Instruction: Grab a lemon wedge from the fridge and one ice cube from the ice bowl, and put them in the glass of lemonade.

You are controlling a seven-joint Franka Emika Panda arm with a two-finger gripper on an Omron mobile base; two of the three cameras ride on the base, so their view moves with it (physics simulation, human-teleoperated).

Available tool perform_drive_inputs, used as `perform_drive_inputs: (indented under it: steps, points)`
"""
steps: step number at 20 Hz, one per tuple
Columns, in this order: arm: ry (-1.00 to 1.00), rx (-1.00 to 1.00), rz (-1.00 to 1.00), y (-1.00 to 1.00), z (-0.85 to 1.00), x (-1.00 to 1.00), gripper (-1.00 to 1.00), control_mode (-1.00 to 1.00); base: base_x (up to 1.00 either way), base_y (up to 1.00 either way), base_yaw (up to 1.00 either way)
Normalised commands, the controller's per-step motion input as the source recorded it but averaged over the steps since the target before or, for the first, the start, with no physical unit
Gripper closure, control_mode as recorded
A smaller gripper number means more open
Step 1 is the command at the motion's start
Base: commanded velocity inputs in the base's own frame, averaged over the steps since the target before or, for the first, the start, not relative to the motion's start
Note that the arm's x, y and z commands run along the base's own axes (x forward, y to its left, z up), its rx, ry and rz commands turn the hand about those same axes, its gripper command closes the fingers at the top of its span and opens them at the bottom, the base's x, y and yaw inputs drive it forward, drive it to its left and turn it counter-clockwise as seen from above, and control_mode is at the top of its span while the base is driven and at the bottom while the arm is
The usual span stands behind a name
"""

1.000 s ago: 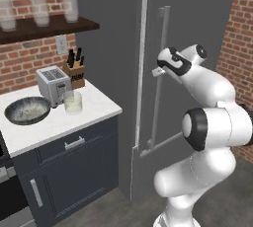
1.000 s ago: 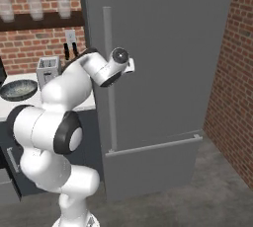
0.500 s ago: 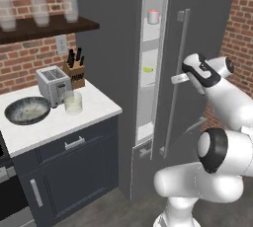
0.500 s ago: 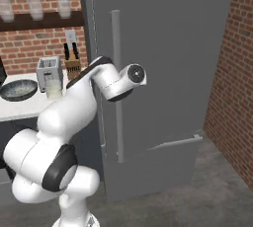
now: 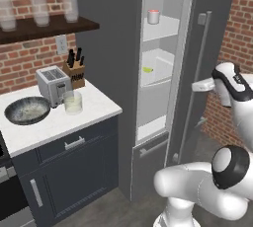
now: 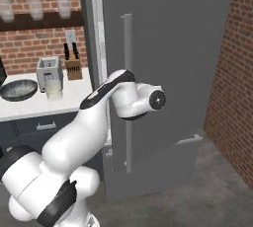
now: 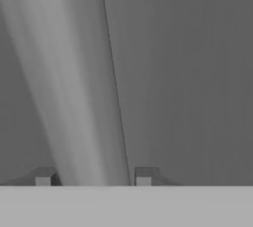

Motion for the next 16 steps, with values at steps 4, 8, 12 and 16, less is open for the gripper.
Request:
perform_drive_inputs:
  steps: [4, 8, 12, 16]
  points:
    - [-0.04, 0.15, -0.02, -1.00, 0.37, -0.35, 1.00, -1.00, 0.00, 0.00, 0.00]
    - [-0.01, 0.15, -0.04, -1.00, 0.31, -0.29, 1.00, -1.00, 0.00, 0.00, 0.00]
    - [0.00, 0.12, -0.04, -1.00, 0.35, -0.25, 1.00, -1.00, 0.00, 0.00, 0.00]
    - [0.00, 0.11, -0.07, -1.00, 0.35, -0.21, 1.00, -1.00, 0.00, 0.00, 0.00]
